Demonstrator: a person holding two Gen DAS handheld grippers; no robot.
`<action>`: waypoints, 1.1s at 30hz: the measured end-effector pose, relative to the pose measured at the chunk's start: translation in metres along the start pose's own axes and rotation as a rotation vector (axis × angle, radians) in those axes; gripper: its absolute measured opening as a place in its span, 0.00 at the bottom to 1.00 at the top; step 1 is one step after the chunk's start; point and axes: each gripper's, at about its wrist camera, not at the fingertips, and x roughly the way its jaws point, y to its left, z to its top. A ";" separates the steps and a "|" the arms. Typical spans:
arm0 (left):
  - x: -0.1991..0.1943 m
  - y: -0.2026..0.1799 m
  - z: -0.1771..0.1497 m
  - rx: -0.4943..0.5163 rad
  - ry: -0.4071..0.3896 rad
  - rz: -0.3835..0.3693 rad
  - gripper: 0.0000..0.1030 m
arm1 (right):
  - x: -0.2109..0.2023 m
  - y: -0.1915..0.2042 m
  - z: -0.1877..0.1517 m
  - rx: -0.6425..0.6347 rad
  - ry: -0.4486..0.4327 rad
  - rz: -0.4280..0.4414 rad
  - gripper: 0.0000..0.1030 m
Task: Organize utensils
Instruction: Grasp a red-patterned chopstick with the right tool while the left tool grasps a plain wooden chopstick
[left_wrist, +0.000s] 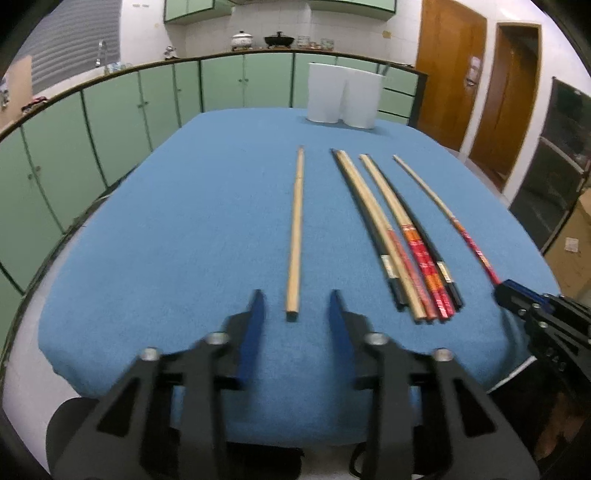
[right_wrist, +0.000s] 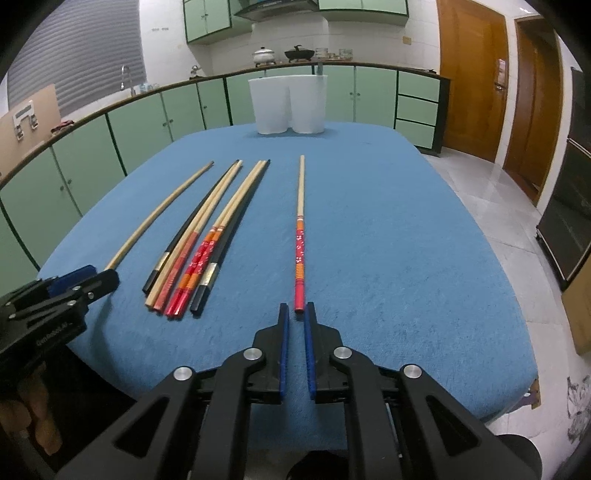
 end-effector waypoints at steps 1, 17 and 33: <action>-0.001 -0.001 0.001 0.004 0.004 -0.017 0.06 | -0.001 0.000 0.001 -0.002 -0.001 0.004 0.05; -0.082 0.004 0.062 -0.012 -0.187 -0.047 0.06 | -0.055 0.004 0.052 0.023 -0.133 0.031 0.02; -0.079 0.011 0.061 -0.034 -0.188 -0.054 0.06 | 0.006 0.002 0.002 0.013 0.001 0.013 0.11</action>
